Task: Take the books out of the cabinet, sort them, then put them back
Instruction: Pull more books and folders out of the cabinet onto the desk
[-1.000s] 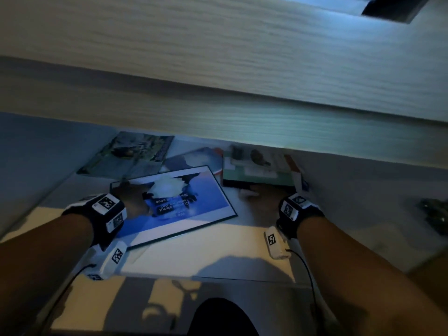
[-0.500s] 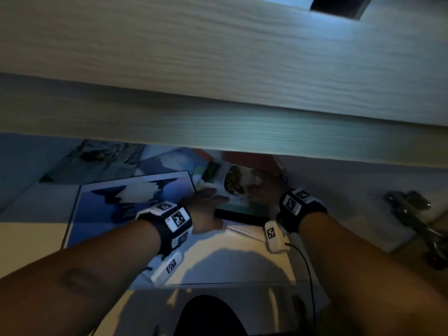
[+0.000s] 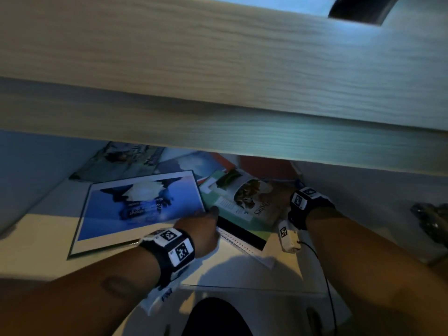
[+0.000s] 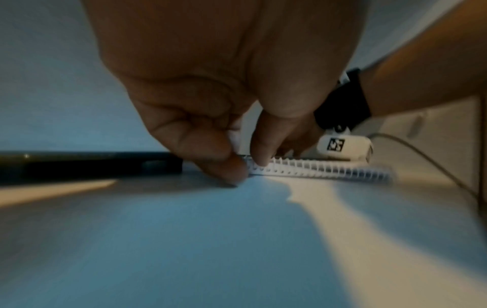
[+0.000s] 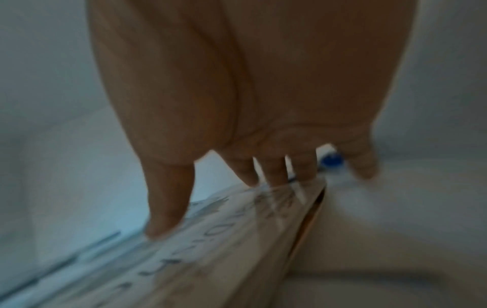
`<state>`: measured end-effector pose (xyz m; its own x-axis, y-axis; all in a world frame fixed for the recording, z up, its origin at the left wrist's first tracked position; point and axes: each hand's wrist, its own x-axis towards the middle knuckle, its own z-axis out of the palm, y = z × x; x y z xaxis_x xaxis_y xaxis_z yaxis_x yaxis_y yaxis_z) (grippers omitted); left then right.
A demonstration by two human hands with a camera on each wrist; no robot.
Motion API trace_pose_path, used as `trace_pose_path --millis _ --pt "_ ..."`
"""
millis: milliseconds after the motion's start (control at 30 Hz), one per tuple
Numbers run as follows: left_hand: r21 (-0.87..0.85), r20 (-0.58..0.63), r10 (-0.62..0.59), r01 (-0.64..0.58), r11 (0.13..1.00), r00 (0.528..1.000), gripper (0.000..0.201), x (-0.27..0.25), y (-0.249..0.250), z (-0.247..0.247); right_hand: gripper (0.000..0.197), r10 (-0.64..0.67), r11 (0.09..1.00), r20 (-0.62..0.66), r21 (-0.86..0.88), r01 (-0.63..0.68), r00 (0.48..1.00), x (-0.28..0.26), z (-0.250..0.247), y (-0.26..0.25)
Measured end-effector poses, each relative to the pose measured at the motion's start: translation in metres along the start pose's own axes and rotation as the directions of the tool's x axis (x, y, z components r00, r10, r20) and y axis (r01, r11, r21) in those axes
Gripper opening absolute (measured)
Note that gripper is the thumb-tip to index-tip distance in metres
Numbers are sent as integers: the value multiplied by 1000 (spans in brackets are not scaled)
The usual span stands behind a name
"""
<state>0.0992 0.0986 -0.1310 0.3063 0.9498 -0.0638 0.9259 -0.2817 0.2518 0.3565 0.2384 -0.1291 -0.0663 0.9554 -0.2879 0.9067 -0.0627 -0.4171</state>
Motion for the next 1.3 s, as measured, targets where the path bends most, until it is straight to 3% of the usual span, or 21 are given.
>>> trace_pose_path --millis 67,133,200,267,300,400,500,567,600,700,800,900,967,1067,1100,1167,1233,1267,1300 --pt "-320 67 -117 132 938 991 37 3 1 1 56 33 999 39 36 -35 999 -2 2 1" --pt "-634 131 -185 226 740 974 30 8 3 2 67 30 998 64 58 -33 998 -9 2 1" --pt "-826 196 -204 274 493 959 31 10 8 0 69 11 999 122 43 -16 992 -15 0 3" --pt "-919 205 -239 271 287 949 40 10 15 1 54 9 1000 161 -12 -7 987 -25 -4 3" --pt "-939 189 -284 258 227 940 45 10 18 2 51 21 1000 183 -13 -19 983 -32 -6 4" --pt "-978 93 -390 158 137 916 35 16 30 10 49 79 996 225 -58 -67 971 -46 -11 7" --pt "-992 87 -428 115 41 900 31 22 36 16 77 104 994 198 21 -110 975 -56 -8 12" --pt "-992 109 -406 125 13 907 36 23 38 17 103 120 979 136 146 -139 983 -60 -5 18" --pt "-992 120 -387 127 -8 914 38 23 40 16 106 156 964 121 197 -178 980 -66 -4 20" --pt "-994 110 -317 95 -63 942 44 21 48 12 80 212 936 122 260 -238 970 -84 -2 22" --pt "-990 101 -196 80 -113 975 47 16 56 4 77 198 919 101 325 -221 975 -99 -3 26" --pt "-984 59 -67 47 -175 996 52 9 66 -5 79 130 846 101 508 -163 986 -107 -3 45" --pt "-992 0 16 2 -129 1000 56 5 76 -16 65 83 732 59 674 -101 995 -115 -4 50" --pt "-988 -120 -59 -125 -91 991 63 15 76 -31 46 27 425 48 904 -55 998 -124 -6 34" --pt "-985 -145 -109 -154 -81 983 64 16 72 -39 44 10 389 51 920 -51 999 -119 -4 29" --pt "-982 -175 -204 -187 -42 963 62 18 54 -53 37 -46 369 17 930 1 999 -114 0 6" --pt "-985 -173 -294 -163 59 940 50 25 14 -64 40 -58 386 13 922 11 998 -107 8 -23" --pt "-991 -126 -296 -105 88 947 48 30 -12 -69 43 -55 391 15 920 8 998 -104 13 -38" --pt "-994 -46 -283 -15 110 958 58 34 -37 -73 43 -83 422 11 906 25 996 -101 22 -54"
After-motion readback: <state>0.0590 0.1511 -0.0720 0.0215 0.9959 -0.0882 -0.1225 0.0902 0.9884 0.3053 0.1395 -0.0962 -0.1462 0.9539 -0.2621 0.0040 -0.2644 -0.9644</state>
